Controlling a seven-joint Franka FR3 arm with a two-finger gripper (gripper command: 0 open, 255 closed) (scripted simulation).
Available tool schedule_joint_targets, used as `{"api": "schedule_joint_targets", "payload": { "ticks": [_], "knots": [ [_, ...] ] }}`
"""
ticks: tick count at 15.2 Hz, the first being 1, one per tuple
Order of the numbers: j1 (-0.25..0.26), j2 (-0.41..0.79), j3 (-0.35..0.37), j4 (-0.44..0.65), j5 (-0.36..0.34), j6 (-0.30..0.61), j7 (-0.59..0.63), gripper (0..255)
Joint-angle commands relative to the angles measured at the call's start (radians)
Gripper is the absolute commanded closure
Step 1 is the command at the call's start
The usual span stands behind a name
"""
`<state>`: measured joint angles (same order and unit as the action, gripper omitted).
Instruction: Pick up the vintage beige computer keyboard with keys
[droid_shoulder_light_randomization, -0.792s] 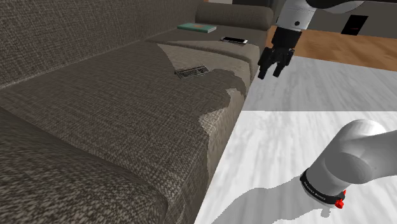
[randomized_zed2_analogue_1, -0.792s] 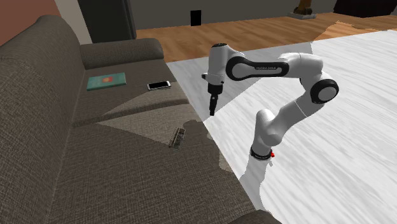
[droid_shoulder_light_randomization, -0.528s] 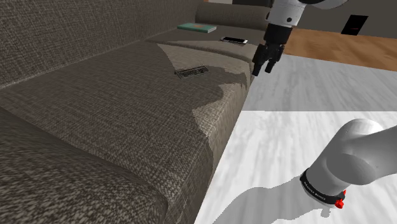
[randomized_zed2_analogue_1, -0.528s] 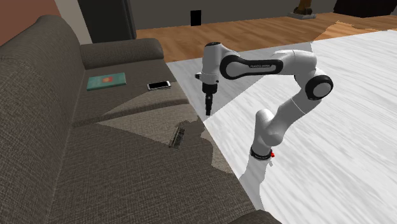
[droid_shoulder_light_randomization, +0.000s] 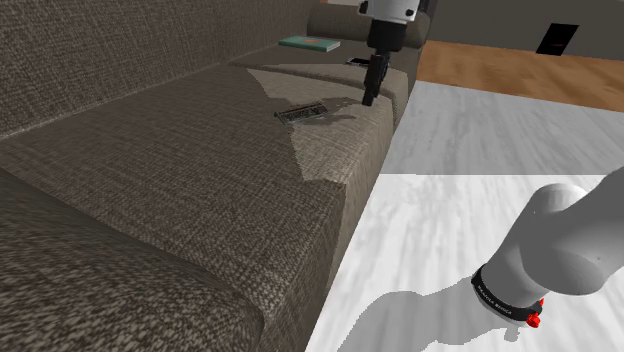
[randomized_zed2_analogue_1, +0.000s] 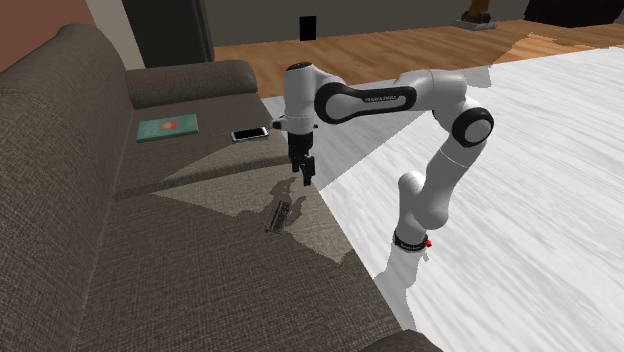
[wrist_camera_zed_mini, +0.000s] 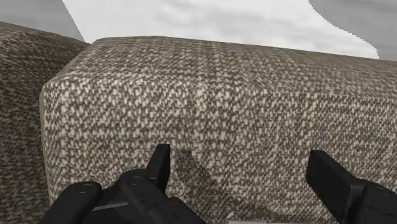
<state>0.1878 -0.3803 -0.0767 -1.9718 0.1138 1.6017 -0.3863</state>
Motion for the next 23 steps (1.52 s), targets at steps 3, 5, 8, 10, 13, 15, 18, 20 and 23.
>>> {"api": "schedule_joint_targets", "payload": {
  "ticks": [3,5,8,10,13,15,18,20,23],
  "knots": [
    [0.064,0.121,0.013,0.144,0.004,-0.031,-0.184,0],
    [0.093,0.176,0.026,0.218,0.006,-0.052,-0.268,0],
    [0.134,0.25,0.053,0.324,0.004,-0.086,-0.389,0],
    [0.16,0.293,0.073,0.39,0.001,-0.11,-0.467,0],
    [0.194,0.342,0.104,0.47,-0.006,-0.142,-0.569,0],
    [0.194,0.331,0.105,0.429,-0.006,-0.112,-0.572,0],
    [0.194,0.317,0.105,0.371,-0.006,-0.068,-0.576,0],
    [0.194,0.309,0.105,0.334,-0.006,-0.039,-0.579,0],
    [0.195,0.304,0.106,0.318,-0.005,-0.028,-0.579,255]
  ]
}}
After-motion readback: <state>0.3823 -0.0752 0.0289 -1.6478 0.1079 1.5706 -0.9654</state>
